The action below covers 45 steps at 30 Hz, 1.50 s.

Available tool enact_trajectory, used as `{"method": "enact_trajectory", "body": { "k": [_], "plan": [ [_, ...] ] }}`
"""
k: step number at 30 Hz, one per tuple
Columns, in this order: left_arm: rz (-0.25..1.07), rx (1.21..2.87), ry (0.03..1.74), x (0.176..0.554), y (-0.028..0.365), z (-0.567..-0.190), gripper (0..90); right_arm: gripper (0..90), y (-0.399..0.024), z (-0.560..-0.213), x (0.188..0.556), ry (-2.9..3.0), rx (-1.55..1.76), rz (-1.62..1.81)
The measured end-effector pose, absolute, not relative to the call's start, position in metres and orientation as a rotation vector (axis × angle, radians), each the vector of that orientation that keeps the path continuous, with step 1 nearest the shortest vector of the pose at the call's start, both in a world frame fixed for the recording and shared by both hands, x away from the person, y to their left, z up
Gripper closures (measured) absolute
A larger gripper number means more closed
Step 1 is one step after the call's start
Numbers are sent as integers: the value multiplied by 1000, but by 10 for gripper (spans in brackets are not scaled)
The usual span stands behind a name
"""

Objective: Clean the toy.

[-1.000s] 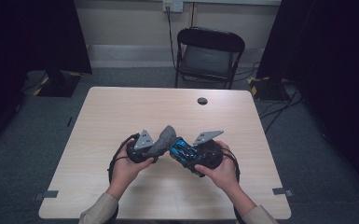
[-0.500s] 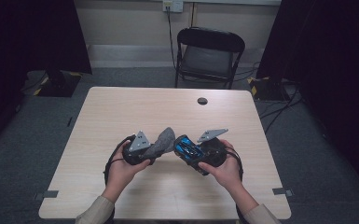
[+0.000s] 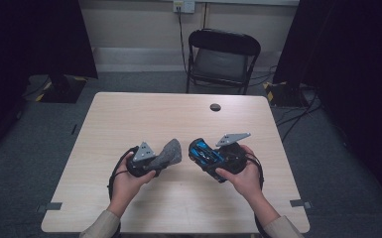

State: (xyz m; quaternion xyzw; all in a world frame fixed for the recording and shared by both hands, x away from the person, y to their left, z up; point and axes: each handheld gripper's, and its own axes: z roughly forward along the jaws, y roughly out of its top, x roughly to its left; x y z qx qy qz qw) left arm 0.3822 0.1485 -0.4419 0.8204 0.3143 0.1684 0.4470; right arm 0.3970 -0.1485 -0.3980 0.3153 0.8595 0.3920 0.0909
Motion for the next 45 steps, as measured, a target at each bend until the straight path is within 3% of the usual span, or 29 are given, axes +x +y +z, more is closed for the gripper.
{"method": "enact_trajectory", "body": {
  "k": [11, 45],
  "plan": [
    [305, 1992, 689, 382, 106, -444, 671, 262, -134, -392, 398, 2553, 912, 1183],
    [242, 2104, 535, 368, 77, -448, 673, 262, -118, -395, 417, 2501, 993, 1128]
  ]
}}
